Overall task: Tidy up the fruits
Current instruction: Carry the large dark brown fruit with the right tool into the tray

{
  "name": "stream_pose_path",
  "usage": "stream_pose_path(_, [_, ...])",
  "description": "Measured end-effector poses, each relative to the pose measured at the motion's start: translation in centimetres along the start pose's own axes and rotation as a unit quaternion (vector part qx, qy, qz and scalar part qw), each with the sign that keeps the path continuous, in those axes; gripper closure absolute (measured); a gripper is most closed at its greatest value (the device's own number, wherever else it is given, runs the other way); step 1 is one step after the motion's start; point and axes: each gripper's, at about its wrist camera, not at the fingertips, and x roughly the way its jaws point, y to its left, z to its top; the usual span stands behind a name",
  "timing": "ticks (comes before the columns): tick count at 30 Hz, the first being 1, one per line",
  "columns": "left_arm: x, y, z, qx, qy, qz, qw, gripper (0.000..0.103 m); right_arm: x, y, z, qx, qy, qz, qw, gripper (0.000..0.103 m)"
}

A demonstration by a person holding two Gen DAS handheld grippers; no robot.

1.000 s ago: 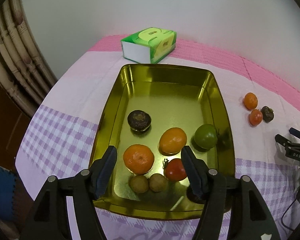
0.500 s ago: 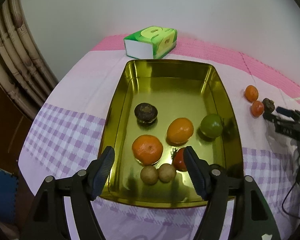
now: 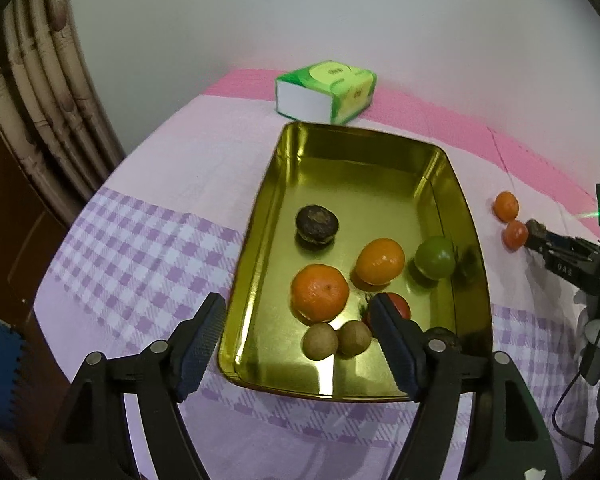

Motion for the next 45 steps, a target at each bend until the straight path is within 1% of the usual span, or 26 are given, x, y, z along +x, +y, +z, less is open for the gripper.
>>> stream_pose_path(7, [-0.3, 1.1, 0.0, -0.02, -0.005, 0.01, 0.9997, 0.032, -1.0, 0.6, -0.4, -0.004, 0.0, 0.002, 1.0, 0.061])
stream_pose_path(16, [-0.7, 1.7, 0.0, -0.023, -0.007, 0.031, 0.9992, 0.032, -3.8, 2.0, -0.1, -0.006, -0.018, 0.011, 1.0, 0.061])
stream_pose_path(19, [-0.8, 1.8, 0.0, -0.02, -0.007, 0.037, 0.9991, 0.028, -4.9, 3.0, 0.2, -0.008, -0.026, 0.023, 0.999, 0.061])
stream_pose_path(21, [-1.0, 1.8, 0.0, -0.017, -0.012, 0.044, 0.9988, 0.027, -5.4, 3.7, 0.4, -0.013, -0.03, 0.028, 0.999, 0.061])
stream_pose_path(25, [-0.9, 1.9, -0.1, -0.015, -0.012, 0.054, 0.9984, 0.023, -6.2, 5.6, 0.9, -0.024, -0.034, 0.043, 0.998, 0.061])
stream_pose_path(31, [-1.2, 2.7, 0.0, -0.03, -0.016, 0.063, 0.9975, 0.021, -7.3, 9.5, 1.6, -0.05, -0.041, 0.078, 0.995, 0.061])
stream_pose_path(32, [-1.4, 3.0, 0.1, -0.035, -0.017, 0.062, 0.9973, 0.019, -7.4, 10.2, 1.6, -0.057, -0.042, 0.083, 0.994, 0.061])
stream_pose_path(37, [-1.8, 4.1, 0.4, -0.06, -0.023, 0.063, 0.9959, 0.018, -7.7, 13.5, 1.8, -0.085, -0.041, 0.109, 0.989, 0.061])
stream_pose_path(45, [-1.1, 5.8, 0.3, -0.096, -0.005, 0.07, 0.9929, 0.017, -7.0, 18.5, 1.9, -0.122, -0.032, 0.137, 0.982, 0.061])
